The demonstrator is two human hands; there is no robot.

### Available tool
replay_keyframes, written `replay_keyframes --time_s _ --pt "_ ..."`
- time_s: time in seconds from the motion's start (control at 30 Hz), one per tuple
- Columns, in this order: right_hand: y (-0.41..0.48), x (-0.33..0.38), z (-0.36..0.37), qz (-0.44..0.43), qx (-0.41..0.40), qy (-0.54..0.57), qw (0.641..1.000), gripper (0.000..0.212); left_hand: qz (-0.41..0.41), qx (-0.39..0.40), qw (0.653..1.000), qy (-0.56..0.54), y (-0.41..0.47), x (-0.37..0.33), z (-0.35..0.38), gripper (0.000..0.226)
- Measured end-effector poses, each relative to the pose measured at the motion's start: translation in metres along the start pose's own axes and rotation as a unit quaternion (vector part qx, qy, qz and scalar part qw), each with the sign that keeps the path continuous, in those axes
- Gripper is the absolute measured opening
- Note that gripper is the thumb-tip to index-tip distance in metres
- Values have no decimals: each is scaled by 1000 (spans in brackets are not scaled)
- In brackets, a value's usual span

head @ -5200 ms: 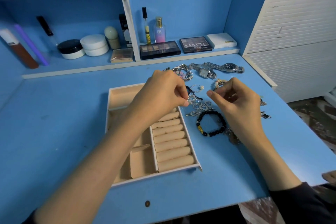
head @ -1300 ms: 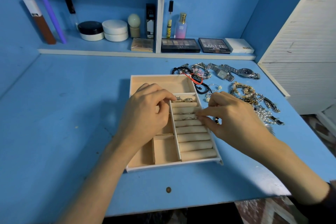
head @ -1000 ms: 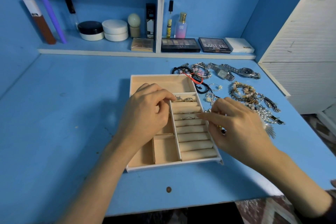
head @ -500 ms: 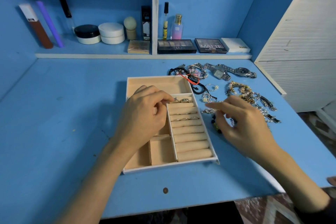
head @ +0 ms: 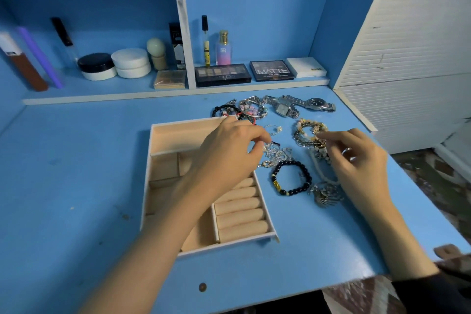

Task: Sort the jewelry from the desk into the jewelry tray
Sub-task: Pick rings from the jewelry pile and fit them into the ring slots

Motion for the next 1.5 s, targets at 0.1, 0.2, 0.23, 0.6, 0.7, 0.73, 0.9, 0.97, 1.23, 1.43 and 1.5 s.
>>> replay_keyframes --time_s 0.1,0.2,0.23,0.6,0.7,0.73,0.9,0.97,1.23,1.43,1.5 --pt "-1 -1 0 -3 -6 7 1000 23 -13 29 999 15 18 -1 6 21" --pt "-1 -1 -1 -4 -8 19 1000 25 -22 70 996 40 31 -3 14 20" --pt "-1 -2 -1 -4 -8 23 1000 26 -19 91 995 44 32 -5 18 21" --pt "-1 -9 -12 43 -42 73 996 33 47 183 978 93 22 -27 54 30" --pt "0 -17 -18 70 -69 88 991 38 54 175 978 99 23 -30 54 20" --pt "0 -20 -21 82 -75 90 990 40 52 171 978 109 23 -29 53 18" --pt "-4 -32 -26 93 -37 -10 995 39 6 157 977 146 26 -21 46 24" --pt "-4 -33 -27 85 -34 -32 995 37 6 158 980 123 27 -26 45 34" --pt "-4 -37 -22 64 -22 -80 994 49 109 240 958 113 25 -65 76 52" --pt "-3 -35 -11 42 21 -142 989 52 86 191 972 104 19 -49 58 29" --pt "-3 -35 -10 40 23 -145 988 49 74 178 976 103 19 -42 52 30"
Point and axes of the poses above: each hand's wrist, its own y-axis towards the middle knuckle, its own z-axis out of the palm, x = y × z, the point moved 6 cm from there along y, towards the middle knuckle, and after that the axes turned 8 degrees about x, right-handed, at the moved point
